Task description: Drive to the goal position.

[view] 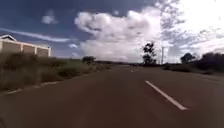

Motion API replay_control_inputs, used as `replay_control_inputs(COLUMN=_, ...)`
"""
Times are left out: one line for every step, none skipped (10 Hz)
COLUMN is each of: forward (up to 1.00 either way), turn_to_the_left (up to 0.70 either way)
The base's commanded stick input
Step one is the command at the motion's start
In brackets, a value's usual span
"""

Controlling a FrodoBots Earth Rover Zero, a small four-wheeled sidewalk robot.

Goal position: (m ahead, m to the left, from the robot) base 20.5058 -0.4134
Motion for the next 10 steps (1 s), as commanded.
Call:
replay_control_inputs(forward=1.00, turn_to_the_left=0.00)
replay_control_inputs(forward=1.00, turn_to_the_left=0.00)
replay_control_inputs(forward=1.00, turn_to_the_left=0.00)
replay_control_inputs(forward=1.00, turn_to_the_left=0.00)
replay_control_inputs(forward=1.00, turn_to_the_left=0.00)
replay_control_inputs(forward=1.00, turn_to_the_left=0.00)
replay_control_inputs(forward=1.00, turn_to_the_left=0.00)
replay_control_inputs(forward=1.00, turn_to_the_left=0.00)
replay_control_inputs(forward=1.00, turn_to_the_left=0.00)
replay_control_inputs(forward=1.00, turn_to_the_left=0.00)
